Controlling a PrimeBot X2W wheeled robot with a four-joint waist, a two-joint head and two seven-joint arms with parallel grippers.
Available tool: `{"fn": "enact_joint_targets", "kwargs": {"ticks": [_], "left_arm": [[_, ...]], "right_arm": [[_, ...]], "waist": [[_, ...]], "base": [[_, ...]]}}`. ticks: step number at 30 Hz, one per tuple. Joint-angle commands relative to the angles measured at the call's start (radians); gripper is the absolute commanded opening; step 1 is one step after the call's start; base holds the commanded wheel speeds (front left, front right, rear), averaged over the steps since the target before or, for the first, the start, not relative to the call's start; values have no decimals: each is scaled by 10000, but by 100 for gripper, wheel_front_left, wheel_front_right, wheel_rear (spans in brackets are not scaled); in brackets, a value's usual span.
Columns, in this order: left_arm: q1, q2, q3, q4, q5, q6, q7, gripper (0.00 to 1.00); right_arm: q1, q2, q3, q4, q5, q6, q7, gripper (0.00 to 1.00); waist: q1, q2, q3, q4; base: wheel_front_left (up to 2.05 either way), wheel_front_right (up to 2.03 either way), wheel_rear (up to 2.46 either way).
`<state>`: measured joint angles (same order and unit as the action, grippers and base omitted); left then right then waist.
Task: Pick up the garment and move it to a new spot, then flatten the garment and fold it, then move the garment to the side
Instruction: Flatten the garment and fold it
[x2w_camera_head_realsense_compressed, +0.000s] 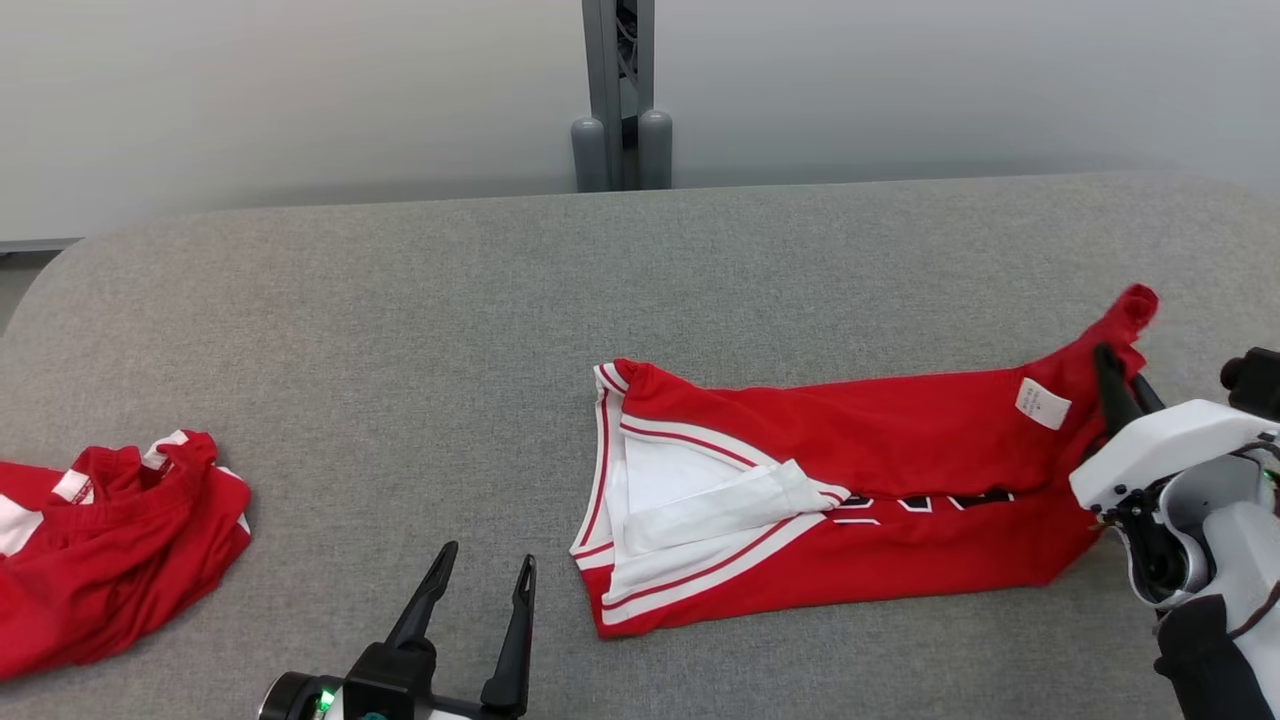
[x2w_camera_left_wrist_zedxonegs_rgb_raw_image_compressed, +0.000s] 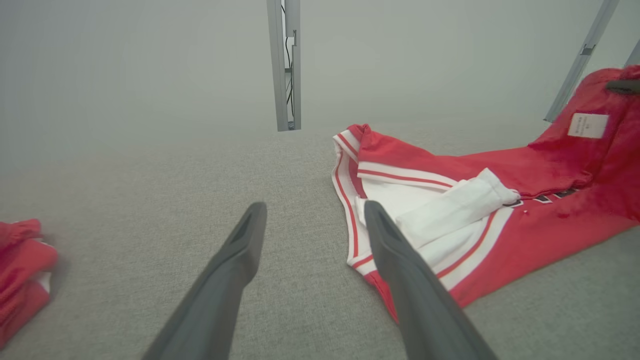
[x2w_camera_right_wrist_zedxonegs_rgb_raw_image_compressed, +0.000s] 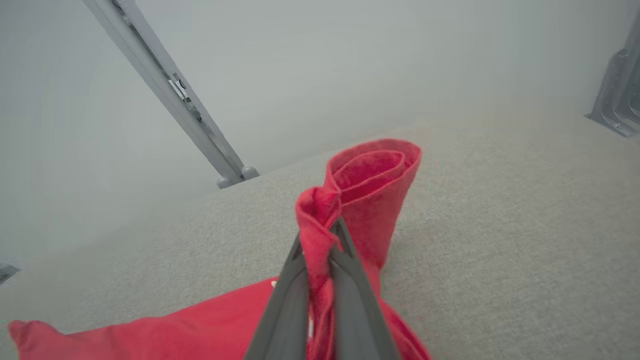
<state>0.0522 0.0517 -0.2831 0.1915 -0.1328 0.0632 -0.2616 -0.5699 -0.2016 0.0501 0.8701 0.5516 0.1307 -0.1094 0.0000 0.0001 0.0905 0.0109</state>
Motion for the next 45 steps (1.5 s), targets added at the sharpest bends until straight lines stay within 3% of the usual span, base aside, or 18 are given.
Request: {"fn": "enact_joint_targets", "kwargs": {"ticks": [1,6,10,18,22,31,44,45], "left_arm": [[-10,32,-4,2,-59,70,-35,100],[-49,25,-47,-25,-100,71,-35,100],[-71,21,-44,-16,-190,113,-36,100],[-321,40,-326,41,129,181,-36,100],[-401,32,-385,107,91,170,-36,100],[-421,13,-525,193,-52,205,-36,100],[-482,6,-689,248,-206,299,-36,100],[-480,7,-688,247,-233,304,-36,100]], "right_arm": [[338,-7,226,-691,240,-1,204,0],[998,192,827,-2586,370,0,790,0],[1269,487,1142,-3430,146,0,1176,0],[1321,1336,1483,-4272,-512,0,1711,0],[1265,1471,1953,-4229,-746,0,1834,0],[1141,1484,3006,-3533,31,0,1556,0],[671,1488,4459,-1554,903,0,1016,0],[627,1490,4585,-1469,1025,0,970,29]], "waist": [[0,-1,-46,23],[0,-1,-64,176],[0,-1,-21,353],[0,-1,182,1139],[0,-1,253,1719],[0,-1,292,2648],[0,-1,342,3136],[0,-1,337,3132]], "base": [[0,0,0],[0,0,0],[0,0,0],[0,0,0],[0,0,0],[0,0,0],[0,0,0],[0,0,0]]}}
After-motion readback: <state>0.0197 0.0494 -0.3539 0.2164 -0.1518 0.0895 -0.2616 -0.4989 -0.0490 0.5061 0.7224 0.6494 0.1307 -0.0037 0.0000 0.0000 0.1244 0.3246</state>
